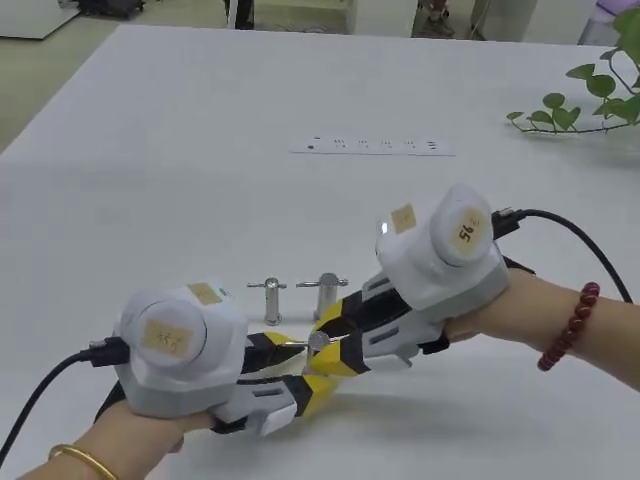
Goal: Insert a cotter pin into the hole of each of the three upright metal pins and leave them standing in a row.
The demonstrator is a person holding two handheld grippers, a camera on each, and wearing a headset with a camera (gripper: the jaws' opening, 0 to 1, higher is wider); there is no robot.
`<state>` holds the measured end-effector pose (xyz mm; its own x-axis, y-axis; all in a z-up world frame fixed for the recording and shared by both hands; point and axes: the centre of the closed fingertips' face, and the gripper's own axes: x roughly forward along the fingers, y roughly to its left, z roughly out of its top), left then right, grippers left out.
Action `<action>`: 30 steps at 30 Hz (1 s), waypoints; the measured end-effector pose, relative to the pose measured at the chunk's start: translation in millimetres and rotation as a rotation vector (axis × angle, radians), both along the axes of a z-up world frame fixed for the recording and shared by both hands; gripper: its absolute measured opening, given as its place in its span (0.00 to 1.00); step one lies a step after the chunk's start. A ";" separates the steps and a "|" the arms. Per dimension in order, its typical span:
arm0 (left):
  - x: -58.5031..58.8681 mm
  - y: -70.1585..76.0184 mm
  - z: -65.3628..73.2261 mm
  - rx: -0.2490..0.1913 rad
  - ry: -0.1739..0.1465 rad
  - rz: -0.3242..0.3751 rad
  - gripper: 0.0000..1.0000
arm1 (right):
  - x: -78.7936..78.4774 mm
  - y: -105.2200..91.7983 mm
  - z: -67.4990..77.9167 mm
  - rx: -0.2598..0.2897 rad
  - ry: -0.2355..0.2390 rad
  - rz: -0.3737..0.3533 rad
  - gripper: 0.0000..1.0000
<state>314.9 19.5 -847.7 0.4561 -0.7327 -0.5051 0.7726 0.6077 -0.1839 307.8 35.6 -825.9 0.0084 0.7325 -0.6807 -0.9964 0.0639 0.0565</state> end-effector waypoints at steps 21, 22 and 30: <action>-11.2 2.3 20.7 -0.049 -0.033 -0.017 0.39 | 0.9 -2.7 0.5 0.028 -0.013 -0.022 0.14; -12.6 2.5 22.2 -0.051 -0.035 -0.018 0.40 | 1.7 -3.9 0.8 0.028 -0.016 -0.025 0.14; -16.4 5.2 34.4 -0.085 -0.051 0.001 0.43 | 10.8 -15.9 5.5 0.025 -0.032 -0.048 0.14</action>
<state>298.4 24.6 -813.3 0.4804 -0.7715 -0.4172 0.7816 0.5924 -0.1953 318.6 19.6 -820.4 0.0658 0.7476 -0.6609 -0.9935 0.1110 0.0266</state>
